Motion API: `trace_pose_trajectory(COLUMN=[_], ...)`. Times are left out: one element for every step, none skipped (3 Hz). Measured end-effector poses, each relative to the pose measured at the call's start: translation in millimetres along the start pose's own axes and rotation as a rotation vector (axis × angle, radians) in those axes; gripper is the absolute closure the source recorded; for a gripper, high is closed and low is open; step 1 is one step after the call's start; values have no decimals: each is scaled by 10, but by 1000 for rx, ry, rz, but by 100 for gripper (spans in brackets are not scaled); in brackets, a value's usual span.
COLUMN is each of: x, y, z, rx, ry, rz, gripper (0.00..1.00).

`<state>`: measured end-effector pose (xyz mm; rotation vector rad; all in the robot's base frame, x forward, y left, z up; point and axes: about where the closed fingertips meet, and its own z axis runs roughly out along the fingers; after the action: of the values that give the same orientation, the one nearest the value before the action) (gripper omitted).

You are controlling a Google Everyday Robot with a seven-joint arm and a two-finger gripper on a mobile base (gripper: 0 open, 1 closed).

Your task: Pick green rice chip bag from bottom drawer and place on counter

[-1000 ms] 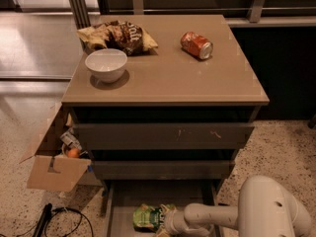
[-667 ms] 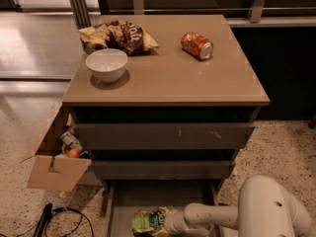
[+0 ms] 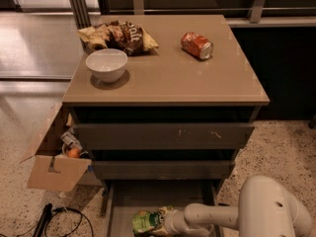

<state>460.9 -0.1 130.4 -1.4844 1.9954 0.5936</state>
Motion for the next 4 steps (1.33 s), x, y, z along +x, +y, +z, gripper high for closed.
trace_pose_trajectory(x=[0,0,-17,-182], y=[0,0,1,14], z=[0,0,-18,-159], rx=[0,0,0,-52], ry=[0,0,0,4], rz=[0,0,0,-13], gripper=[100,100,100,100])
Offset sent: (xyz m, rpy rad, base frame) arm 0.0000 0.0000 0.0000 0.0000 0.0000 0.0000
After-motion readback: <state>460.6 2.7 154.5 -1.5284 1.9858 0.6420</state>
